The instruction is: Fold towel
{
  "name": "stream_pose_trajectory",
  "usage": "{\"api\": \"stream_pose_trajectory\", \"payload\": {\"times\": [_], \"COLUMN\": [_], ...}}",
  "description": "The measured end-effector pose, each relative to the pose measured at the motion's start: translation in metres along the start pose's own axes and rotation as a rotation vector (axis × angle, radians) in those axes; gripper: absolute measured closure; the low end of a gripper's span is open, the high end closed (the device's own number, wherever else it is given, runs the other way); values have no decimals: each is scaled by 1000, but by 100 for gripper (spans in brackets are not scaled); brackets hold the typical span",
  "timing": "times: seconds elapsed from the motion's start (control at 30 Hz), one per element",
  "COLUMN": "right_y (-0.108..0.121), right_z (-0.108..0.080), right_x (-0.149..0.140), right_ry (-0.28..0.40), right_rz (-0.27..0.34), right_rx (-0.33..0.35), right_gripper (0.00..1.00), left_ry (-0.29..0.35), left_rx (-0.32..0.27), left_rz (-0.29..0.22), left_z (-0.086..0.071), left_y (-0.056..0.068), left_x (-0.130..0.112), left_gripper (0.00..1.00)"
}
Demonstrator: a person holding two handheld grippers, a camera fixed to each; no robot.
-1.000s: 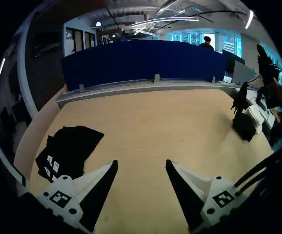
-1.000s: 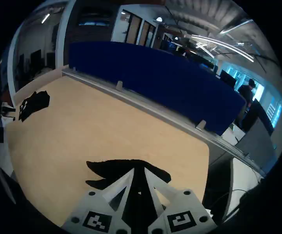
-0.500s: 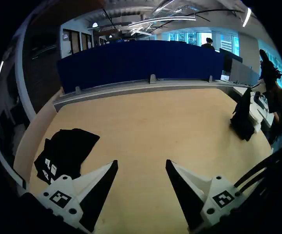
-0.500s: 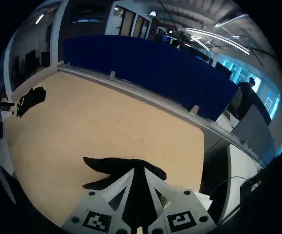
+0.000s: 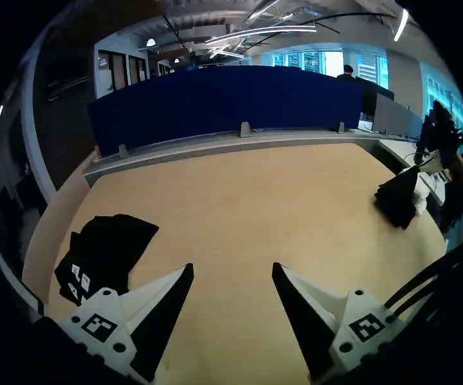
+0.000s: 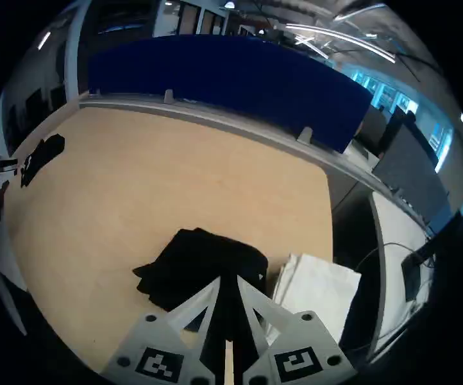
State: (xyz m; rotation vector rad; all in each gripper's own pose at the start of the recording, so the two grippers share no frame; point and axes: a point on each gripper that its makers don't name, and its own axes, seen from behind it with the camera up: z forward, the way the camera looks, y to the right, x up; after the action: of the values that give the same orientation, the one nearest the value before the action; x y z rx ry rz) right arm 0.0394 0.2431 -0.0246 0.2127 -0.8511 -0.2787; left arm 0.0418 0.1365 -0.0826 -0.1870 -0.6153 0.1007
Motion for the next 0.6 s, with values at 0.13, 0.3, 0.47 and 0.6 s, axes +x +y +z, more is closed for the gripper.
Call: {"api": "stream_pose_trajectory", "payload": {"times": [0.13,0.3,0.47,0.6], "right_y": [0,4,8,10], "right_z": [3,8,14,22], "right_x": [-27,-60,-84,-99], "right_ry": [-35,-85,-125,-147], "right_rz": [24,58,105,138], "right_rx": [-10,-36,-62,-78], "right_gripper": [97,98,97,98], "left_ry": [0,-2,-4,-8], "left_rx": [1,5,10,15], "left_rz": [4,9,12,13], "left_z": [-1,-3,-5,-6], "left_y": [-1,-3,-6,-8], "left_x": [0,-1,-3,-5], "left_gripper": [10,10,10,10]}}
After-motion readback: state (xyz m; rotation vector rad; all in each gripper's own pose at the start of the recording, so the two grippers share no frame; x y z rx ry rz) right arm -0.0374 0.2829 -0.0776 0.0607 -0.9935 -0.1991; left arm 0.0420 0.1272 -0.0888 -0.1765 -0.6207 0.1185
